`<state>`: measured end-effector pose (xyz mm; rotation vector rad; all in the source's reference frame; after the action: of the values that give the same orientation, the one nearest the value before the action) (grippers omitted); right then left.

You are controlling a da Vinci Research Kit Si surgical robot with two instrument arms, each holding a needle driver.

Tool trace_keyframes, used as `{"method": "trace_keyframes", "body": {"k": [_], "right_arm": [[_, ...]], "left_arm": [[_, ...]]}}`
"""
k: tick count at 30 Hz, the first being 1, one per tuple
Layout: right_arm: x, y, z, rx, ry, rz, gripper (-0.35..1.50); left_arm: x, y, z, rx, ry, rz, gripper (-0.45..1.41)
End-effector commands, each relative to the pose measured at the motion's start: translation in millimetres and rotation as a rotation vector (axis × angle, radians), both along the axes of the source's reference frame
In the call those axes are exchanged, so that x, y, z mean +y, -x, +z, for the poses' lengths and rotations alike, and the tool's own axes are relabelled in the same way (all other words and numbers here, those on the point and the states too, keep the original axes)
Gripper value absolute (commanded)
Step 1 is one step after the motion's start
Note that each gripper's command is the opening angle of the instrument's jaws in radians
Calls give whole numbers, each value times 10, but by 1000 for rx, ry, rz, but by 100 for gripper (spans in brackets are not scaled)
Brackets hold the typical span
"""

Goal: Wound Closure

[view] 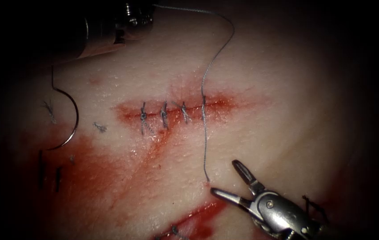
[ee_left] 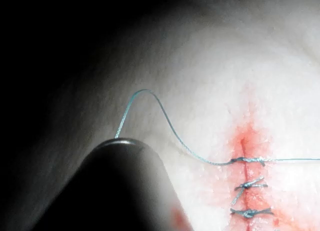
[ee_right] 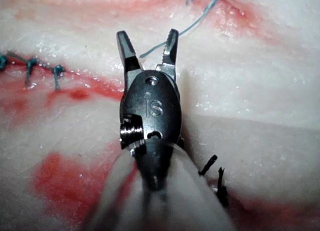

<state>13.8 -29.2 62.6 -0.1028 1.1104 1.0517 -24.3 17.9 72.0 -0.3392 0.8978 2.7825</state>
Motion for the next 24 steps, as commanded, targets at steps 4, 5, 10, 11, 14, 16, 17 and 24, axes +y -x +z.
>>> {"method": "trace_keyframes", "body": {"k": [4,5,10,11,14,16,17,24], "right_arm": [[43,-2,4,127,-58,-68,88],[51,-2,6,137,-63,-81,88],[91,-4,29,200,-81,-156,64],[97,-6,35,207,-80,-165,61],[116,-10,55,226,-82,-198,53],[125,-12,66,239,-78,-215,32],[131,-13,73,249,-87,-221,16],[166,-18,114,370,-122,-221,-6]], "left_arm": [[-30,11,-2,-25,-8,26,-45],[-38,12,-2,-34,-18,36,-45],[-76,16,1,-117,-109,129,-45],[-83,16,3,-140,-136,149,-45],[-97,14,5,-192,-185,189,-45],[-107,11,6,-224,-208,198,-45],[-111,10,7,-238,-218,203,-45],[-139,13,15,-302,-285,221,-45]]}}
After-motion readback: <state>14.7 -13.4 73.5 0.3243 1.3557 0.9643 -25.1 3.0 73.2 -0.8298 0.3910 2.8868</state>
